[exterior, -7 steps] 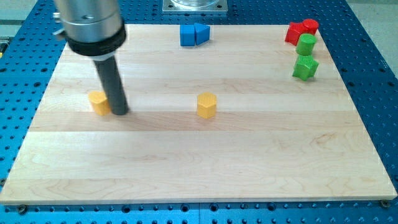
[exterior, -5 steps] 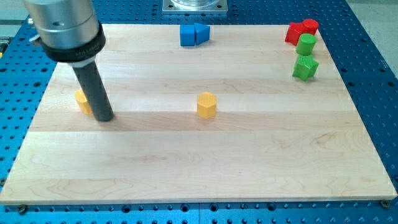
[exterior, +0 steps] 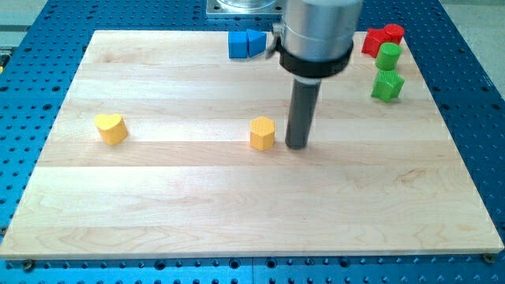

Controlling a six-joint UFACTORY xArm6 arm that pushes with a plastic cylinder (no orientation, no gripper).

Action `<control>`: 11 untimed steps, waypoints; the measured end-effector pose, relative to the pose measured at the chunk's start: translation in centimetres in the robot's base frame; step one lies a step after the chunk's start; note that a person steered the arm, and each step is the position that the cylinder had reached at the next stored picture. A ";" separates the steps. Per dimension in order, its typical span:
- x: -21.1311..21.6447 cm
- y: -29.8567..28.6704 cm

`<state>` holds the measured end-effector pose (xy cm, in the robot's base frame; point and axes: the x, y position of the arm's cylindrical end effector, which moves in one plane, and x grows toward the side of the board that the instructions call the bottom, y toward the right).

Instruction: Move the yellow hexagon top right to the yellow heart

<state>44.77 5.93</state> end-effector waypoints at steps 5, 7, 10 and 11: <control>2.4 -11.1; 2.5 -16.4; 9.1 -16.1; 8.4 -19.0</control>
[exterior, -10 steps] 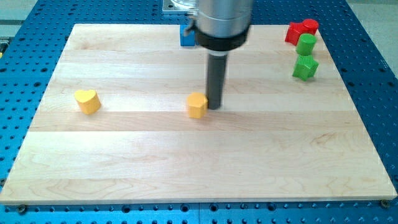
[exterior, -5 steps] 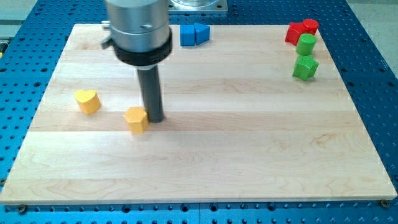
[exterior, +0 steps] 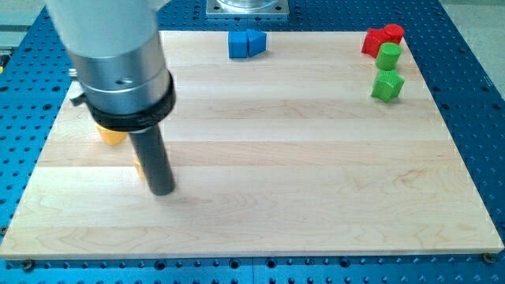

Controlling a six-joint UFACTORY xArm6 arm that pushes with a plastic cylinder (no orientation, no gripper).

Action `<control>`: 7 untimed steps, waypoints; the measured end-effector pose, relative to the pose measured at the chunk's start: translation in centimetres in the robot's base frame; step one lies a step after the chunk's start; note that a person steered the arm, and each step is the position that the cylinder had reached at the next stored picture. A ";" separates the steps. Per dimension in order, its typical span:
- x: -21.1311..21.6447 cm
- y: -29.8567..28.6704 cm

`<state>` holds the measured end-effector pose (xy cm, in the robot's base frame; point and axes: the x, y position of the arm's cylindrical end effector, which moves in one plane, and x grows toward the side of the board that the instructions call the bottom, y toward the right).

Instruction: Move the yellow hexagon top right to the yellow heart

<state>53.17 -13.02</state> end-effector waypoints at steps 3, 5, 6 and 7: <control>-9.8 -4.3; -10.1 -5.3; -10.1 -4.7; -10.2 0.3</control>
<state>42.95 -12.77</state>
